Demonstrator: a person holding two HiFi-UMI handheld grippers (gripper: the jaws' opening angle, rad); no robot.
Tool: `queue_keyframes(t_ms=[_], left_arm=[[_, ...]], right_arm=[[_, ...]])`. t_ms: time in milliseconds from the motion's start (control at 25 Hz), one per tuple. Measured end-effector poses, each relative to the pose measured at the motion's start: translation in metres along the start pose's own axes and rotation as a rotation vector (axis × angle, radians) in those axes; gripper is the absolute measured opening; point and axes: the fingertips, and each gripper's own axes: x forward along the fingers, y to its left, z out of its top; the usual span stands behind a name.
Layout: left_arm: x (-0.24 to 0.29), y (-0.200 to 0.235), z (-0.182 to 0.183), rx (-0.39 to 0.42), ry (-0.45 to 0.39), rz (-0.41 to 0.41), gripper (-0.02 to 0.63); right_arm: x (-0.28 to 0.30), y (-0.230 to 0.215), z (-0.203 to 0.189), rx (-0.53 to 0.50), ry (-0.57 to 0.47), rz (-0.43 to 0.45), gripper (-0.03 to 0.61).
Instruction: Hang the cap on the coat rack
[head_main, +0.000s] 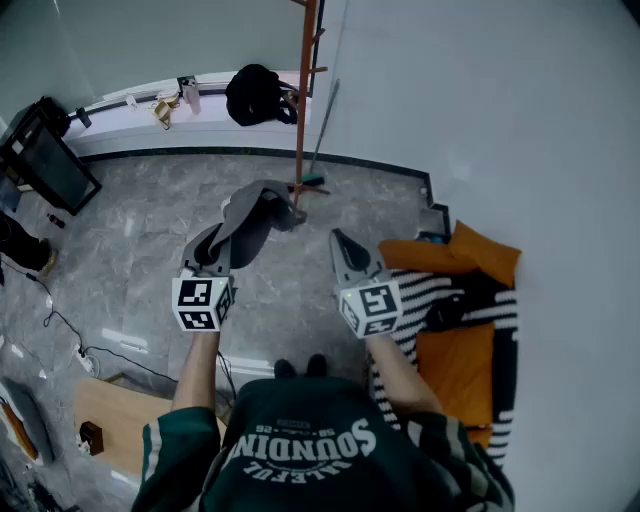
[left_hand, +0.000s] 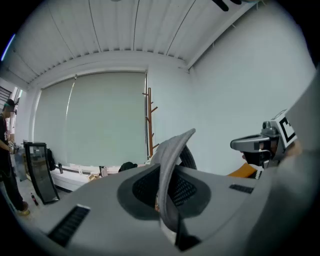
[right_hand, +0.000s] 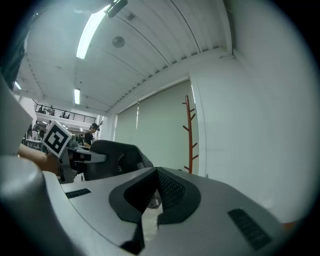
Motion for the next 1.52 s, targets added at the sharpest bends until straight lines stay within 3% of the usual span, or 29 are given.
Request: queue_keyframes(t_ms=[240,840,1520], left_arm=[[-0.003,-0.006,-0.008,0.007,0.013,-0.002,0.014],[0.005,-0.024,-0.011,0.008,0.026,-0.005,0.014],[0.013,-0.057,-0.011,-0.026,0.039,0.046,0.014]], right_arm=[[-0.008,-0.002,-0.004,0.045,0.004,0.008,-0.002],[-0.015,-0.017,-0.017,0.023,0.024,0.022,-0.002],[-0.024,-0.057,-0.026,0.073,0.03,0.067,-0.002]])
